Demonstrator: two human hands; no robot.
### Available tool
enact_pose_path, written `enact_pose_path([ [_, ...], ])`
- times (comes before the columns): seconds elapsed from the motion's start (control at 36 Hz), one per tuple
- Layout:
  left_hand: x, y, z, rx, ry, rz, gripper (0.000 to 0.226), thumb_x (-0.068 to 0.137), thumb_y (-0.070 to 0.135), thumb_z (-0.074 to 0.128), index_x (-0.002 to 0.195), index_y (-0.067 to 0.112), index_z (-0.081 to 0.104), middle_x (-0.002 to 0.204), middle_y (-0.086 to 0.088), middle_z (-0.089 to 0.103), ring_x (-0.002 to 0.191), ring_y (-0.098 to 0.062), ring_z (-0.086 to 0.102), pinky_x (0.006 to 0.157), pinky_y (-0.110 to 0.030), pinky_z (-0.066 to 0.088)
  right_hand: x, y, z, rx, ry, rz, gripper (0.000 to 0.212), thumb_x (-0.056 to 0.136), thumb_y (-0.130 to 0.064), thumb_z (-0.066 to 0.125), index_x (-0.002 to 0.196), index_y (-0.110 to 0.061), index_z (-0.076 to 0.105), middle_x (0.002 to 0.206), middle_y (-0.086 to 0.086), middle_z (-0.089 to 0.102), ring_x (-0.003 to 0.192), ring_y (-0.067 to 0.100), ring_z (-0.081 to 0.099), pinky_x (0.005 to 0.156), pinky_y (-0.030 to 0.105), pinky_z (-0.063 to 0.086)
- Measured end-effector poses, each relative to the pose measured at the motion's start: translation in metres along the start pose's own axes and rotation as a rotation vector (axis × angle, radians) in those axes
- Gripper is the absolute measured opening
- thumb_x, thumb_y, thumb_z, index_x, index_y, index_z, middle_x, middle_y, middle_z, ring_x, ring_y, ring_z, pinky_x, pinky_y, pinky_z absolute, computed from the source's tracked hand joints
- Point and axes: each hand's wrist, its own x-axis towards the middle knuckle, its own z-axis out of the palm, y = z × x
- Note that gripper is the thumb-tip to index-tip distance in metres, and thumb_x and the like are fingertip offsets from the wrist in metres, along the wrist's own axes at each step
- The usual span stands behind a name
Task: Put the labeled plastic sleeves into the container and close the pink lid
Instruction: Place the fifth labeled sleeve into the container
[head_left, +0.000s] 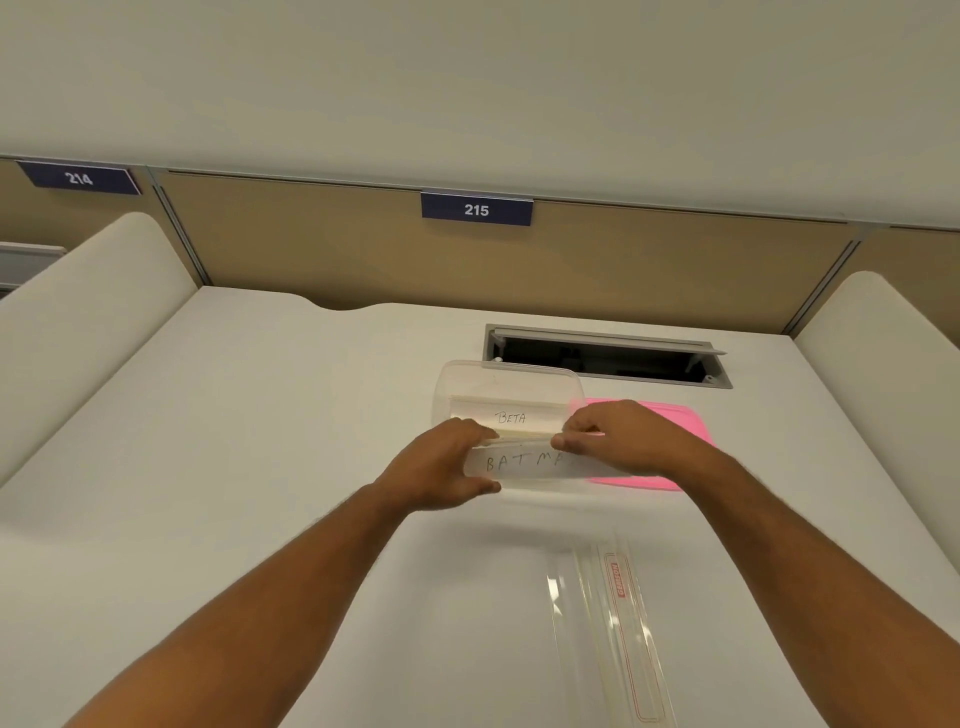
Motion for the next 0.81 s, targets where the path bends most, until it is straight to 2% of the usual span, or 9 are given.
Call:
enact_pose_path([
  [0.11, 0.01, -0.004, -0.01, 0.027, 0.03, 0.002, 0.07, 0.075, 0.054, 0.077, 0.135, 0.028, 0.052, 0.125, 0.008, 0.059, 0.113, -0.009, 0.051, 0.092, -0.022, 0.044, 0.004, 0.002, -0.009, -0.112, 0.031, -0.055, 0.067, 0.07, -0.07, 0.072, 0.125, -0.033, 0.061, 0.116, -0.014, 0.057, 0.099, 0.012, 0.056, 0.086, 0.035, 0.052],
  [0.22, 0.02, -0.008, -0.02, 0.05, 0.042, 0.017, 0.067, 0.075, 0.051, 0.078, 0.132, 0.028, 0.054, 0.122, 0.009, 0.06, 0.11, -0.009, 0.052, 0.089, -0.021, 0.045, 0.009, 0.0, -0.012, -0.217, 0.071, -0.096, 0.078, 0.067, -0.059, 0.081, 0.134, -0.032, 0.052, 0.118, -0.014, 0.051, 0.1, 0.014, 0.054, 0.086, 0.035, 0.053],
  [0.33, 0.03, -0.013, -0.028, 0.076, 0.048, 0.029, 0.066, 0.075, 0.05, 0.079, 0.131, 0.025, 0.055, 0.121, 0.007, 0.061, 0.108, -0.01, 0.052, 0.087, -0.023, 0.046, 0.015, -0.004, -0.014, -0.27, 0.105, -0.102, 0.077, 0.07, -0.05, 0.083, 0.136, -0.029, 0.05, 0.122, -0.011, 0.051, 0.101, 0.017, 0.056, 0.085, 0.037, 0.054],
  [0.44, 0.04, -0.017, -0.035, 0.089, 0.049, 0.019, 0.065, 0.075, 0.047, 0.08, 0.131, 0.023, 0.056, 0.122, 0.005, 0.061, 0.11, -0.013, 0.053, 0.09, -0.027, 0.048, 0.023, -0.01, -0.015, -0.326, 0.156, -0.105, 0.071, 0.074, -0.046, 0.082, 0.135, -0.026, 0.051, 0.12, -0.007, 0.053, 0.098, 0.019, 0.056, 0.076, 0.035, 0.052],
  [0.64, 0.061, -0.028, -0.044, 0.124, 0.007, -0.01, 0.074, 0.077, 0.045, 0.08, 0.14, 0.024, 0.047, 0.132, 0.004, 0.055, 0.118, -0.015, 0.049, 0.094, -0.03, 0.044, 0.039, -0.015, -0.018, -0.345, 0.227, -0.107, 0.078, 0.075, -0.042, 0.082, 0.141, -0.026, 0.043, 0.122, -0.001, 0.058, 0.103, 0.025, 0.06, 0.081, 0.04, 0.053],
  [0.81, 0.08, -0.035, -0.049, 0.161, -0.054, -0.005, 0.074, 0.081, 0.045, 0.077, 0.143, 0.026, 0.042, 0.131, 0.004, 0.053, 0.119, -0.016, 0.047, 0.092, -0.033, 0.046, 0.057, -0.012, -0.024, -0.321, 0.203, -0.08, 0.074, 0.076, -0.039, 0.083, 0.139, -0.021, 0.05, 0.124, -0.002, 0.057, 0.102, 0.024, 0.06, 0.077, 0.036, 0.051],
])
